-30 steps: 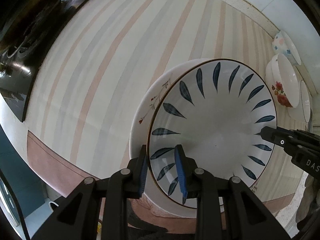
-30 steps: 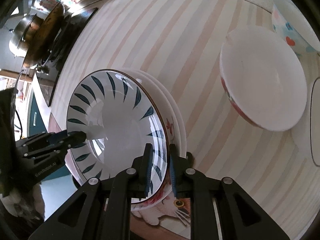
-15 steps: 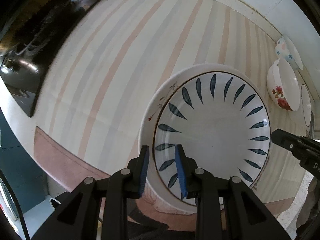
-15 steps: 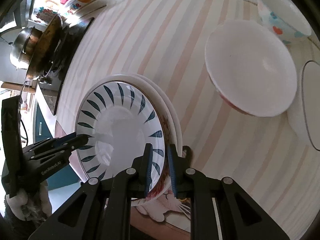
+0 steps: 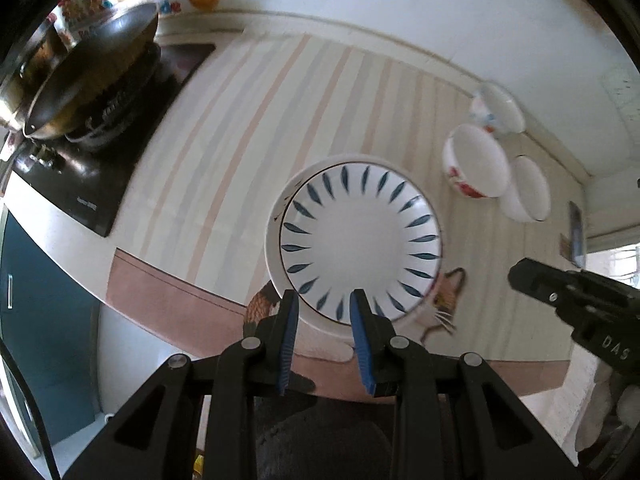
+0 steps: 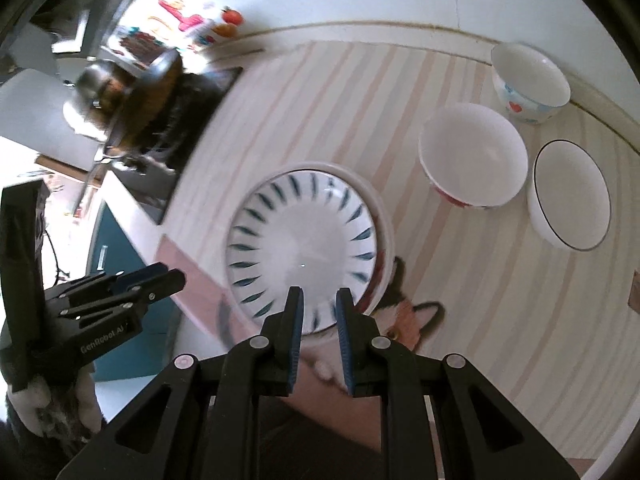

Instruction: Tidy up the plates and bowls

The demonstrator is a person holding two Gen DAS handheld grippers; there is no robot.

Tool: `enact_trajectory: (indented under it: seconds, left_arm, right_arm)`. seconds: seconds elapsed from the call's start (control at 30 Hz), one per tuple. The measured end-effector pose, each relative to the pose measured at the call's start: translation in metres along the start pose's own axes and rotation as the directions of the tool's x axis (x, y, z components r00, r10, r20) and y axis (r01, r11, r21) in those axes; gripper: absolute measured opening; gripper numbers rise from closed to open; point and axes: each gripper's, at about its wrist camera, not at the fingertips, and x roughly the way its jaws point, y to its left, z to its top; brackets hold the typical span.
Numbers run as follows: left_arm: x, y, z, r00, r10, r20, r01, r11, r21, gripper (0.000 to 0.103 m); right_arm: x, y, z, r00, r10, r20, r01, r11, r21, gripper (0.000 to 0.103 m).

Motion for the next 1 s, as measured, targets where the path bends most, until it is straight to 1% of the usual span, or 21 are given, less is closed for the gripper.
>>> enact_trajectory:
  seconds: [0.13, 0.27, 0.37, 0.5, 0.53, 0.6, 0.63, 0.67, 0.73, 0.8, 0.87, 0.9, 0.93, 1.0]
  left_arm:
    - [-0.020, -0.004, -0.007, 1.000, -0.015, 0.013, 0.015, 1.000, 0.025, 0.024]
    - [-0.030, -0.007, -0.014, 1.000, -0.026, 0.014, 0.025, 0.998, 0.059, 0.024]
    - [-0.034, -0.005, -0.015, 0.999, -0.049, 0.011, 0.048, 0.995, 0.091, 0.024]
    - [-0.034, -0.004, -0.010, 0.996, -0.090, 0.016, 0.087, 0.988, 0.131, 0.025]
    - [-0.031, -0.005, -0.004, 0.995, -0.098, 0.015, 0.095, 0.986, 0.139, 0.025]
    - [-0.023, -0.007, 0.008, 0.992, -0.126, 0.009, 0.123, 0.982, 0.146, 0.025]
    - [-0.016, -0.009, 0.017, 0.991, -0.135, 0.006, 0.133, 0.980, 0.145, 0.025]
    - [-0.009, -0.011, 0.027, 0.989, -0.150, -0.002, 0.149, 0.978, 0.145, 0.025]
    - [0.009, -0.020, 0.050, 0.985, -0.172, -0.018, 0.173, 0.974, 0.149, 0.025]
    - [0.025, -0.030, 0.073, 0.978, -0.208, -0.028, 0.210, 0.967, 0.146, 0.025]
    - [0.044, -0.043, 0.096, 0.974, -0.223, -0.047, 0.228, 0.963, 0.142, 0.025]
    - [0.054, -0.050, 0.106, 0.966, -0.249, -0.062, 0.256, 0.956, 0.144, 0.025]
    - [0.066, -0.059, 0.117, 0.964, -0.254, -0.079, 0.263, 0.955, 0.140, 0.025]
    - [0.087, -0.077, 0.133, 0.953, -0.280, -0.115, 0.295, 0.943, 0.153, 0.025]
  right_arm:
    - [-0.027, 0.016, -0.014, 1.000, 0.017, 0.021, -0.017, 1.000, -0.020, 0.019]
    - [-0.045, 0.031, -0.025, 0.999, 0.031, 0.034, -0.030, 0.999, -0.032, 0.019]
    - [-0.050, 0.038, -0.034, 0.999, 0.029, 0.042, -0.028, 0.999, -0.021, 0.019]
    - [-0.046, 0.040, -0.040, 0.998, 0.034, 0.054, -0.036, 0.999, 0.039, 0.019]
    - [-0.043, 0.036, -0.041, 0.998, 0.045, 0.051, -0.049, 0.996, 0.071, 0.019]
    - [-0.037, 0.025, -0.038, 0.996, 0.067, 0.060, -0.075, 0.988, 0.136, 0.031]
    - [-0.034, 0.015, -0.036, 0.995, 0.074, 0.071, -0.086, 0.980, 0.180, 0.045]
    - [-0.030, 0.006, -0.033, 0.994, 0.071, 0.077, -0.087, 0.973, 0.216, 0.051]
    - [-0.027, -0.015, -0.024, 0.992, 0.045, 0.117, -0.077, 0.955, 0.286, 0.052]
    - [-0.022, -0.036, -0.013, 0.990, 0.010, 0.141, -0.059, 0.936, 0.347, 0.052]
    - [-0.018, -0.058, -0.001, 0.986, -0.024, 0.162, -0.044, 0.916, 0.398, 0.052]
    - [-0.014, -0.073, 0.005, 0.986, -0.047, 0.162, -0.029, 0.898, 0.438, 0.052]
    - [-0.010, -0.086, 0.010, 0.984, -0.059, 0.169, -0.026, 0.886, 0.464, 0.052]
    - [0.000, -0.109, 0.019, 0.982, -0.088, 0.168, -0.009, 0.863, 0.504, 0.052]
